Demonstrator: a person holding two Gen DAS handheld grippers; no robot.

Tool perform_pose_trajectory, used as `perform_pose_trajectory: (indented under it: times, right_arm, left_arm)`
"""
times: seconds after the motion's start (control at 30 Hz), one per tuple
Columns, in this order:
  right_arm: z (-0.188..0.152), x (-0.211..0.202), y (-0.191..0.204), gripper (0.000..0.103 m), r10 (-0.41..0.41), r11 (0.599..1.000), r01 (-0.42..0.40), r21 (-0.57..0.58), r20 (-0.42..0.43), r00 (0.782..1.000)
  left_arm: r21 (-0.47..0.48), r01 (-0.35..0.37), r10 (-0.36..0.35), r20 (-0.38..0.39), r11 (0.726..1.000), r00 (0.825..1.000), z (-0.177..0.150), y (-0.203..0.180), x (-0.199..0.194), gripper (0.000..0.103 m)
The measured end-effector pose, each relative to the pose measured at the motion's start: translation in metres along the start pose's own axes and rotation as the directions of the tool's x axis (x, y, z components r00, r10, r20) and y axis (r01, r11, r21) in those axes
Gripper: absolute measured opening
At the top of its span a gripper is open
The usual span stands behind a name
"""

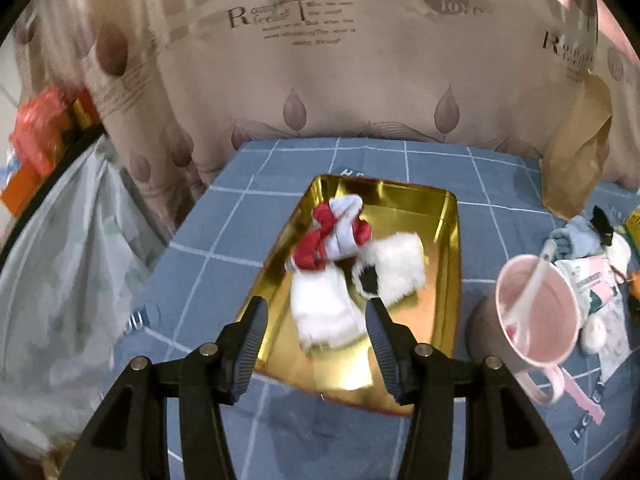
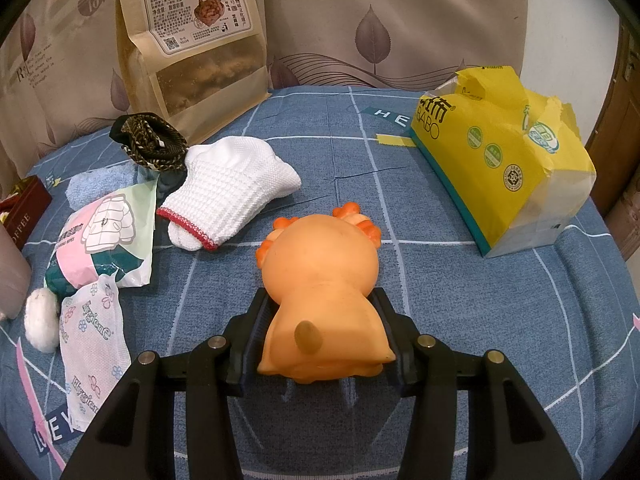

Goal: Organize soft objects
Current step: 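Carry the ruffled hat with the left gripper into the tray and release, then carry the orange toy figure with the right gripper into the tray and release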

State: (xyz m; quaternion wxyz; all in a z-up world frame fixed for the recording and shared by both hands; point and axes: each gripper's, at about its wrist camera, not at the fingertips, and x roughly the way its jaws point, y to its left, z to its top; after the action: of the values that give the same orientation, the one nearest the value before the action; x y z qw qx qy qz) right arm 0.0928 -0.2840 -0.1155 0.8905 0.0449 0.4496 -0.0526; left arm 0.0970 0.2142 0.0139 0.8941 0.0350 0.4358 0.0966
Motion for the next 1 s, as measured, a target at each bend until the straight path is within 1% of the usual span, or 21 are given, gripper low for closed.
perform_pose_trajectory:
  times: [0.07, 0.13, 0.27, 0.4, 0.47, 0.57, 0.67, 0.77, 0.87, 0.97, 1.0]
  right_arm:
    - [0.0, 0.0, 0.0, 0.048, -0.004, 1.0, 0.004, -0.002, 0.0, 1.0]
    - [0.0, 0.0, 0.0, 0.048, -0.004, 1.0, 0.004, -0.002, -0.001, 1.0]
    - [0.0, 0.0, 0.001, 0.048, -0.006, 1.0, 0.006, -0.004, 0.0, 1.0]
    - [0.0, -0.001, 0.001, 0.045, -0.017, 1.0, 0.017, -0.003, 0.003, 1.0]
    - [-0.001, -0.002, 0.001, 0.044, -0.022, 1.0, 0.022, -0.005, 0.006, 1.0]
    - [-0.001, -0.004, 0.003, 0.043, -0.037, 0.999, 0.037, -0.014, 0.008, 0.999]
    - [0.0, -0.007, 0.008, 0.042, -0.05, 0.998, 0.051, -0.022, 0.01, 0.999]
    - [0.004, -0.014, 0.018, 0.042, -0.061, 0.998, 0.061, -0.033, 0.023, 0.998]
    - [0.013, -0.027, 0.032, 0.042, -0.044, 0.998, 0.046, -0.045, 0.048, 0.998]
    - [0.027, -0.044, 0.054, 0.042, 0.002, 0.997, 0.004, -0.076, 0.072, 0.997]
    - [0.033, -0.051, 0.065, 0.042, 0.018, 0.996, -0.009, -0.093, 0.087, 0.996]
  left_arm:
    - [0.001, -0.033, 0.033, 0.013, 0.999, 0.999, -0.011, -0.001, -0.004, 0.052]
    - [0.018, -0.052, 0.051, 0.031, 0.998, 0.998, -0.022, -0.003, -0.009, 0.052]
    - [0.018, -0.056, 0.055, 0.057, 0.998, 0.997, -0.038, -0.003, -0.016, 0.052]
    - [0.007, -0.061, 0.06, 0.073, 0.998, 0.996, -0.049, 0.003, -0.019, 0.052]
    - [-0.004, -0.067, 0.067, 0.073, 0.998, 0.995, -0.053, 0.007, -0.018, 0.052]
    - [-0.038, -0.048, 0.05, 0.069, 0.998, 0.996, -0.056, 0.016, -0.016, 0.052]
    - [-0.071, -0.046, 0.051, 0.072, 0.996, 0.996, -0.058, 0.026, -0.014, 0.052]
    - [-0.1, -0.058, 0.064, 0.057, 0.993, 0.996, -0.059, 0.034, -0.009, 0.052]
    - [-0.136, -0.066, 0.072, 0.036, 0.988, 0.997, -0.062, 0.043, -0.003, 0.052]
    - [-0.163, -0.091, 0.096, 0.025, 0.982, 0.995, -0.063, 0.051, -0.001, 0.052]
    - [-0.172, -0.087, 0.092, 0.024, 0.981, 0.995, -0.063, 0.053, -0.001, 0.052]
